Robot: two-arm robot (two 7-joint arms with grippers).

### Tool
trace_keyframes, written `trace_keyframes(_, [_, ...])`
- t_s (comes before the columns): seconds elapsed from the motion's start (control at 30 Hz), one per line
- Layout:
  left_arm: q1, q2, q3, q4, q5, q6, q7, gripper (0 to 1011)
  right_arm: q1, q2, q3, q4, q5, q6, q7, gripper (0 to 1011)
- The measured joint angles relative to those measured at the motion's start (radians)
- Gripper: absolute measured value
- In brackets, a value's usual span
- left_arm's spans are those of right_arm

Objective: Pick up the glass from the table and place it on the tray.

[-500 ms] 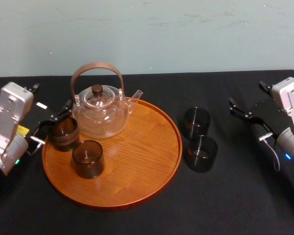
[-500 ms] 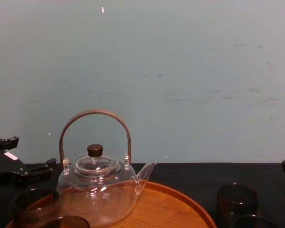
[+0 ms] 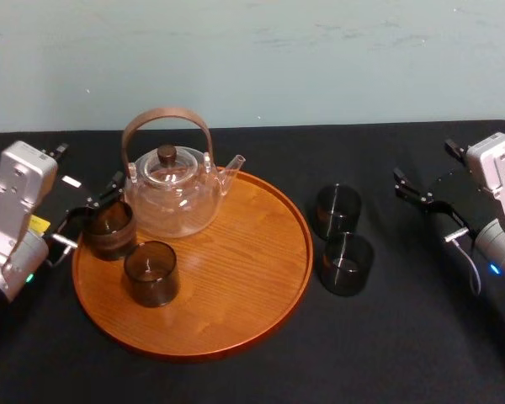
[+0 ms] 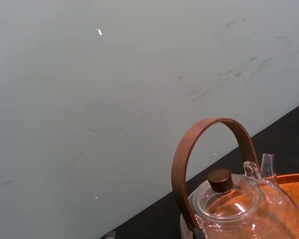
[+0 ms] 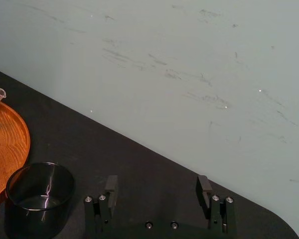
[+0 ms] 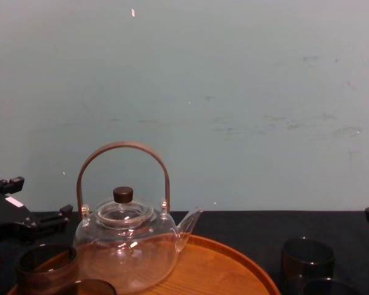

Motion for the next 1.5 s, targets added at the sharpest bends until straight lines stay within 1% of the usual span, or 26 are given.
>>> trace_keyframes(1.5, [0.0, 0.0, 0.0, 0.0, 0.0, 0.0, 0.0, 1001, 0.0, 0.0, 0.0, 0.0, 0.0, 0.0, 0.0, 1002])
